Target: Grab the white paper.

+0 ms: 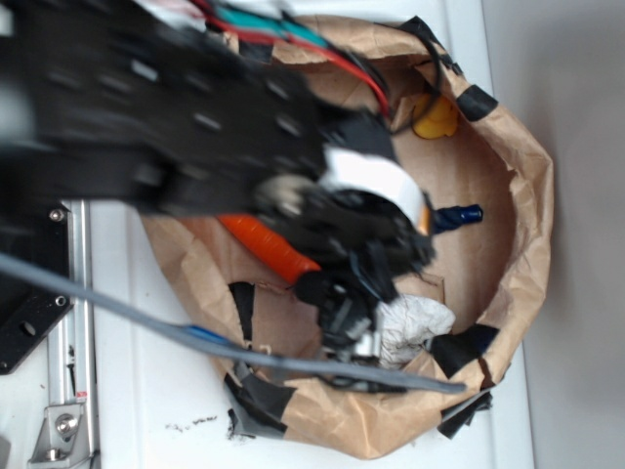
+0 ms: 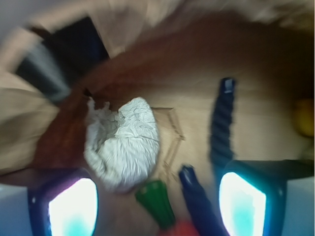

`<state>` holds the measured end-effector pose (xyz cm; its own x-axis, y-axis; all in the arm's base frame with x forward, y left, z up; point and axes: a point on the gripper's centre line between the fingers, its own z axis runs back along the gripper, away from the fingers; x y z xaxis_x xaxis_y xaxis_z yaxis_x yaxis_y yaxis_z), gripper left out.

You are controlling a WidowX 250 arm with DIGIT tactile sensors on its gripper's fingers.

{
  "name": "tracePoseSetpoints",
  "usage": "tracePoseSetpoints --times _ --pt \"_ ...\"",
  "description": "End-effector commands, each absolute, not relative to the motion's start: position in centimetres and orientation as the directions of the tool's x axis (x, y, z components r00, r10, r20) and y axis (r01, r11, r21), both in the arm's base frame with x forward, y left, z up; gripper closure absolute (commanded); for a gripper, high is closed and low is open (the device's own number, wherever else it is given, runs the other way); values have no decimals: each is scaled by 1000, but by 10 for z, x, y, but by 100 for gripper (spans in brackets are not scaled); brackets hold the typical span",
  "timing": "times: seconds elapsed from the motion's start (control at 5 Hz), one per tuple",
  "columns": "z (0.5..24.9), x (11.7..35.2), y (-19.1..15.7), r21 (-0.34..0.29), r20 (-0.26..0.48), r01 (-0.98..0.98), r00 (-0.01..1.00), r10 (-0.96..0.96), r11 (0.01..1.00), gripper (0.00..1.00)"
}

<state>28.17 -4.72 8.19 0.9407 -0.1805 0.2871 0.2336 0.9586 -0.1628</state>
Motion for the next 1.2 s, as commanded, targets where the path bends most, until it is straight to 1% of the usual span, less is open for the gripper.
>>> tracePoseSetpoints --times 0.0,0.2,0.4,0.6,0.8,1.0 --pt "69 296 -92 -139 386 393 867 -316 909 0" --pt "52 303 -96 -115 358 377 879 -316 919 3" --pt "40 303 -84 -146 327 318 909 -258 937 100" --pt "48 301 -73 -137 327 283 917 -227 949 100" --pt "81 297 -56 -144 369 238 914 -171 961 100" --pt "123 288 -32 -58 357 120 929 -92 991 100"
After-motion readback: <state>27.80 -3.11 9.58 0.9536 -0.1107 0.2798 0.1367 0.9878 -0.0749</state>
